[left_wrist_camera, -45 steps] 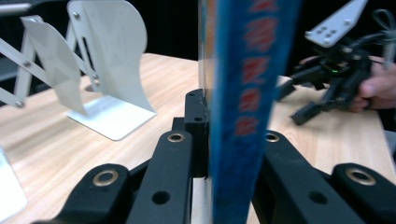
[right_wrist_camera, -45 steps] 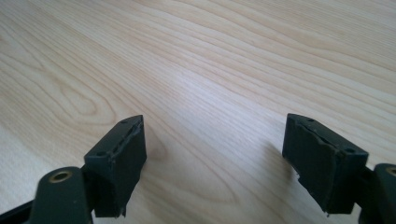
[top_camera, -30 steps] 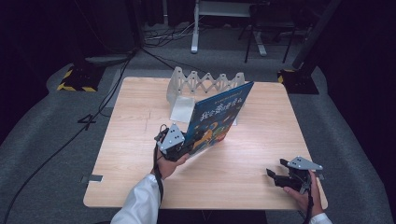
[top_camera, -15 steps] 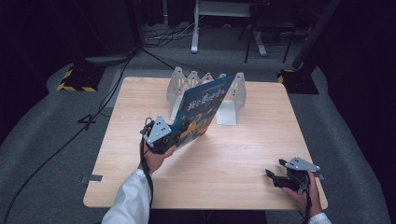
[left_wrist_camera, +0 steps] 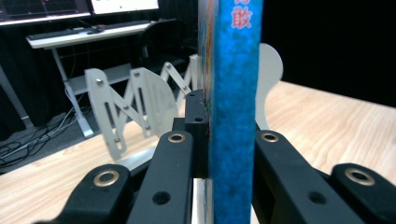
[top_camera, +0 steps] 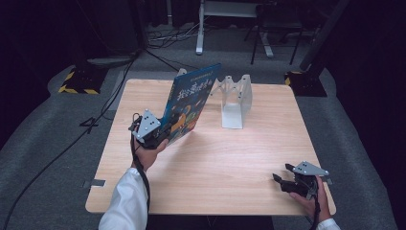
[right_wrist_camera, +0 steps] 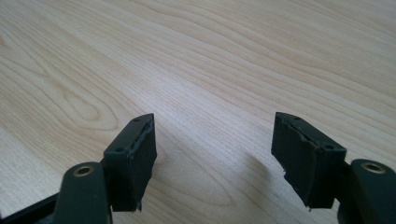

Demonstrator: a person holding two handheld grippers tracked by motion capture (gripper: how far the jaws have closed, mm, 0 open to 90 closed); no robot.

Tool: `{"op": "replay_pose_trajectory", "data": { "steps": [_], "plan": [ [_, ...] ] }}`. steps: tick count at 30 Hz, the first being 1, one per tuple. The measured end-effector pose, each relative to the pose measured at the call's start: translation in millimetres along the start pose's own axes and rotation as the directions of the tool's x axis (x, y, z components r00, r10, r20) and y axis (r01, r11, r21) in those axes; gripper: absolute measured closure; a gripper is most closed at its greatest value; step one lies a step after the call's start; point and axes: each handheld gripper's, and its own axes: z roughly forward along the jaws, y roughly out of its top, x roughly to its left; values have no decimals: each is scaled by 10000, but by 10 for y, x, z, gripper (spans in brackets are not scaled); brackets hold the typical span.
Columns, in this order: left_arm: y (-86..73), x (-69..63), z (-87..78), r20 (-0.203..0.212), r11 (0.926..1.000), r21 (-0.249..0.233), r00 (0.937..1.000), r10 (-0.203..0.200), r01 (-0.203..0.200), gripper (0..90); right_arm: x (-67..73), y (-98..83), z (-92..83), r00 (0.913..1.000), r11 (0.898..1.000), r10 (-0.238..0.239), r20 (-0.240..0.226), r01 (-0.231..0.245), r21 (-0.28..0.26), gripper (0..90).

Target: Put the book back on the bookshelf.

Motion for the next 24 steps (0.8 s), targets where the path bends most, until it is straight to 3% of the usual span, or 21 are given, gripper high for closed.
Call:
{"op": "replay_pose_trajectory", "data": {
  "steps": [7,13,18,24],
  "plan": [
    [-32,122,31,-742,9997,-36,9969,-241,239,829,-6,1,5,10000,10000,68,-40,-67,10,296],
    [-157,142,178,-1039,9983,14,9929,-575,579,828,-8,-1,-1,10000,10000,26,-86,-26,-27,294],
    [-225,142,230,-1150,9954,-284,9889,-944,917,828,-7,-3,-5,9999,9999,8,-118,-9,-109,291],
    [-347,117,264,-1462,9892,-361,9784,-1460,1422,827,0,0,2,9999,10000,-45,-137,44,-27,285]
  ]
}}
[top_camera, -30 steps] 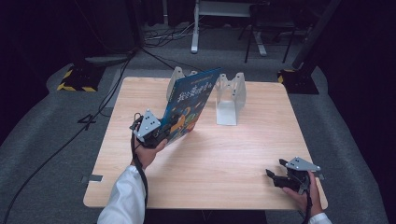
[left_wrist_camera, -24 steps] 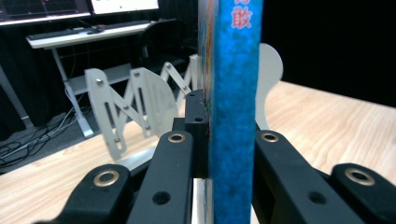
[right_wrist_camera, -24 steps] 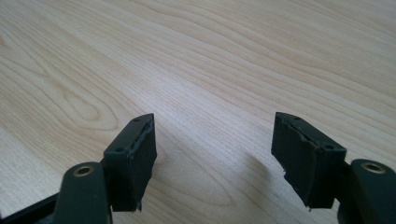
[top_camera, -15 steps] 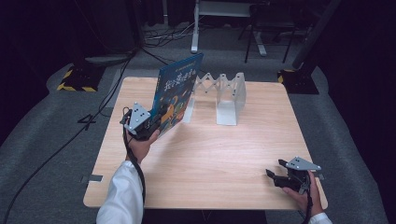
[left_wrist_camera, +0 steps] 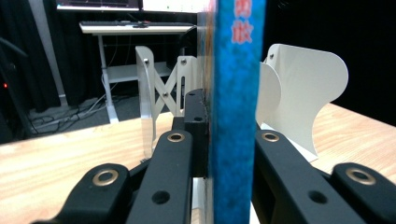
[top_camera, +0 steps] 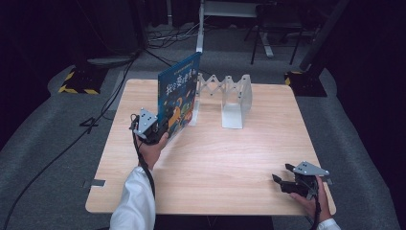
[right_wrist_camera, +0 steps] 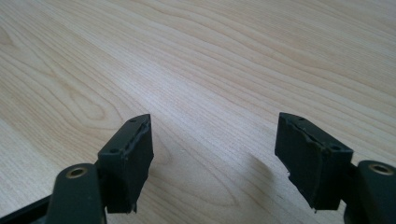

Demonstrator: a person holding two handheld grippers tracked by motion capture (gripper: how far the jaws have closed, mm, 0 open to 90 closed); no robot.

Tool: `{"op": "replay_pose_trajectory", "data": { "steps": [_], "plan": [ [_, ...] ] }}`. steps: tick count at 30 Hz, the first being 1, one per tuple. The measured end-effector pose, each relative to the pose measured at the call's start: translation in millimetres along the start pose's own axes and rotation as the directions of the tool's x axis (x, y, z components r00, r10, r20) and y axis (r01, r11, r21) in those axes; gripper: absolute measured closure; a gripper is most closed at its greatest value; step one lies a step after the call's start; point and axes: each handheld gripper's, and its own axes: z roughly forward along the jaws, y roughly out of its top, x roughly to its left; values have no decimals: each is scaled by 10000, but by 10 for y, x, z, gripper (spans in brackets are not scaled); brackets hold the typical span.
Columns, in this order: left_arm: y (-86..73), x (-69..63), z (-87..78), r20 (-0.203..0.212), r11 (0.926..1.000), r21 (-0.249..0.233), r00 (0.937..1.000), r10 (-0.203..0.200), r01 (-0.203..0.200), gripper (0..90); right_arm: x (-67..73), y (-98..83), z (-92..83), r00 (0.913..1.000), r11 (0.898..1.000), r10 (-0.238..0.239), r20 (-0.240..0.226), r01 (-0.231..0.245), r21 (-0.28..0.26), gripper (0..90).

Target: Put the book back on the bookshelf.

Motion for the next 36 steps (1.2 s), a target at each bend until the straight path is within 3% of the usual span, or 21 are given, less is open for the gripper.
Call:
{"op": "replay_pose_trajectory", "data": {
  "steps": [3,8,16,23,32,36],
  "plan": [
    [-55,-35,24,-76,9999,88,10000,-64,65,827,2,2,3,10000,10000,-26,-31,26,71,283],
    [-93,-90,126,-21,9986,474,9998,219,-217,827,6,5,11,10000,9999,-73,-44,74,127,284],
    [-132,-44,218,-202,9982,585,9997,-96,108,825,12,5,16,9998,9996,-162,-132,165,219,284],
    [-159,-95,367,-842,9961,810,9961,-279,347,812,21,7,18,9996,9993,-261,-117,264,257,285],
    [-145,-42,499,-1269,9936,1018,9913,-354,485,781,28,7,24,9992,9987,-333,-207,341,376,291],
    [-142,-61,537,-1355,9933,1119,9907,-134,288,768,24,7,26,9993,9988,-290,-255,300,376,290]
  ]
}}
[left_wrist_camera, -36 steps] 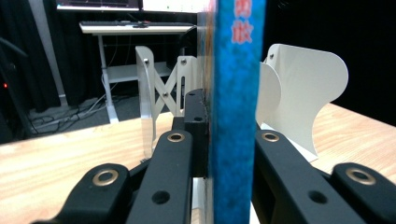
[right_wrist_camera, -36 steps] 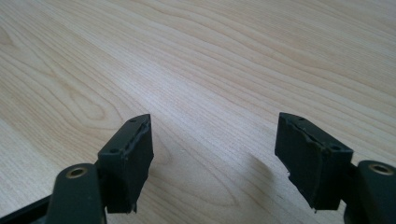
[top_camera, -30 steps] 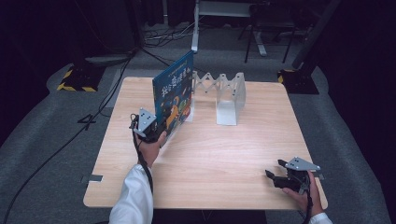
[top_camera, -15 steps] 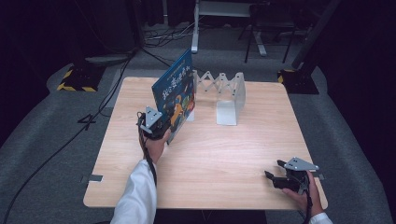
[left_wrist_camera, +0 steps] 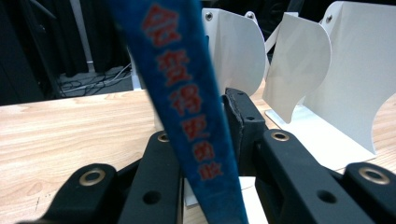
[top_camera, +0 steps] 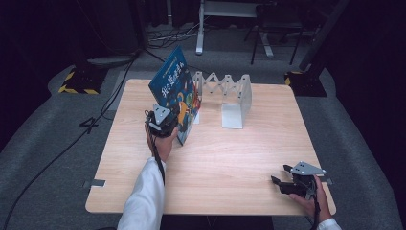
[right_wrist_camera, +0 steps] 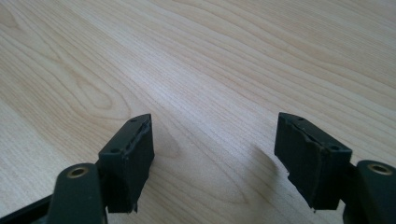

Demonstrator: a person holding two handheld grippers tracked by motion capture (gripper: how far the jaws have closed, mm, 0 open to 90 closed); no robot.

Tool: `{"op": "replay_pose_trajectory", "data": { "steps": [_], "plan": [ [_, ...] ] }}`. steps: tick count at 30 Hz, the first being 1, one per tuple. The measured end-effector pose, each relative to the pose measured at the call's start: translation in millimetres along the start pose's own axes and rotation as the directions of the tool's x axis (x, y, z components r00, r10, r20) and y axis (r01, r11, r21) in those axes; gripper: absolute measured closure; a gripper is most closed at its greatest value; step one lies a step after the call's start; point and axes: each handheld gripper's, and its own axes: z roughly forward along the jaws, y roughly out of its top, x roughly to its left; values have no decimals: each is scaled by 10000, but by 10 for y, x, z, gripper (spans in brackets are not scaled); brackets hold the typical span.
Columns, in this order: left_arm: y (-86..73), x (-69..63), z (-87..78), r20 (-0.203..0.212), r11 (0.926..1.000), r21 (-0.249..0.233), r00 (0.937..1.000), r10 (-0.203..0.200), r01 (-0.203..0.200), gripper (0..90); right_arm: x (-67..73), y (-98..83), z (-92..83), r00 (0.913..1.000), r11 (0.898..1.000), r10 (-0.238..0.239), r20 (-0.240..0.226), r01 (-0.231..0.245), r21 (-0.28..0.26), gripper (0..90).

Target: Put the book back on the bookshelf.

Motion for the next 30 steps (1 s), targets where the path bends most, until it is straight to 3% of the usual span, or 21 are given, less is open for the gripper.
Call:
{"op": "replay_pose_trajectory", "data": {
  "steps": [10,11,18,24,30],
  "plan": [
    [0,-53,-4,-258,9976,253,9975,658,-651,726,-4,1,2,10000,10000,11,-51,-11,46,282],
    [-1,-54,-15,-315,9955,312,9954,902,-892,712,-6,2,3,10000,10000,38,-54,-37,51,280],
    [-25,-17,-59,-100,9943,440,9951,979,-974,677,-7,2,3,10000,10000,37,-62,-37,53,281],
    [-5,-8,-89,-160,9929,536,9941,1074,-1064,645,-6,2,3,10000,10000,59,-70,-59,66,280],
    [15,-30,-106,-116,9864,784,9892,1459,-1446,624,-6,1,3,10000,10000,65,-67,-65,67,280]
  ]
}}
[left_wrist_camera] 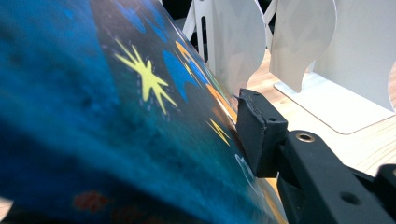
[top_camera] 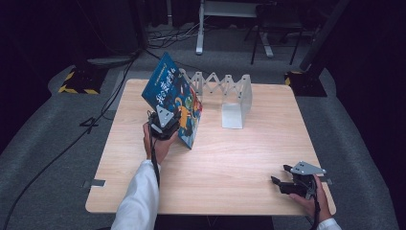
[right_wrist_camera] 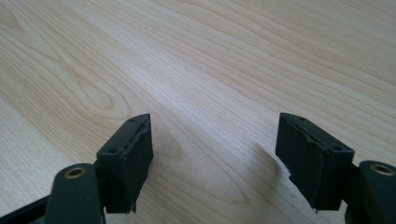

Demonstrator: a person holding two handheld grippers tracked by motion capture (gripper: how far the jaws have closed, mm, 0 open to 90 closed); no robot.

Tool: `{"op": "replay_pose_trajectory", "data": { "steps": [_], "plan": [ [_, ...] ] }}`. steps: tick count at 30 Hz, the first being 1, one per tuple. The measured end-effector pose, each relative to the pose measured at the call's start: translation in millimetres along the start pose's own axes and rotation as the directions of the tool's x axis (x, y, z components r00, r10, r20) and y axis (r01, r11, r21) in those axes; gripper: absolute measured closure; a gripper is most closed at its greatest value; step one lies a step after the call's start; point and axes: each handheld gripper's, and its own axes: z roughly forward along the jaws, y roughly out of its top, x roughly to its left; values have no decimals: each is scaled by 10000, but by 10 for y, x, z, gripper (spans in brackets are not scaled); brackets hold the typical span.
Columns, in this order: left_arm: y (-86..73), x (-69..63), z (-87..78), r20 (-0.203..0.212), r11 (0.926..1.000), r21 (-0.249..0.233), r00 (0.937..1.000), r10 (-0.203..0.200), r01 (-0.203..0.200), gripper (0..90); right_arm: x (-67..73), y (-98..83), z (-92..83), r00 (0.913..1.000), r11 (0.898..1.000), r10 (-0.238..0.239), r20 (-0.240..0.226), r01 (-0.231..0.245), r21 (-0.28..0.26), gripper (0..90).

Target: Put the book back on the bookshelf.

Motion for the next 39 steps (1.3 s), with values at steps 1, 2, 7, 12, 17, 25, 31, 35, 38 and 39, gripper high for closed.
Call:
{"op": "replay_pose_trajectory", "data": {
  "steps": [1,2,7,12,17,25,31,35,38,39],
  "plan": [
    [-3,4,-3,18,10000,-13,10000,9,-9,623,0,0,0,10000,10000,0,1,0,-1,280],
    [-9,8,-4,73,10000,-33,10000,4,-4,622,1,0,0,10000,10000,-3,13,3,-2,279],
    [1,11,-15,159,9999,155,9998,73,-75,619,-1,0,0,10000,10000,6,-8,-6,0,283],
    [0,21,-36,318,9998,217,9995,6,-13,618,-5,0,2,10000,10000,31,-57,-31,-1,283],
    [6,23,-51,339,9995,295,9994,95,-105,618,-11,1,2,9999,10000,50,-94,-50,23,282],
    [26,52,-134,407,9989,400,9989,238,-255,569,-15,1,4,9999,9999,97,-83,-96,43,278],
    [30,97,-186,577,9991,398,9982,152,-175,540,-31,3,6,9996,9997,212,-199,-211,76,287],
    [23,115,-211,772,9987,493,9970,64,-102,508,-30,2,7,9996,9997,217,-181,-216,65,286],
    [26,120,-233,971,9977,623,9951,190,-252,488,-34,1,5,9995,9997,236,-196,-234,87,284],
    [29,120,-242,1020,9969,692,9943,299,-371,482,-32,1,6,9995,9996,268,-188,-267,84,284]
  ]
}}
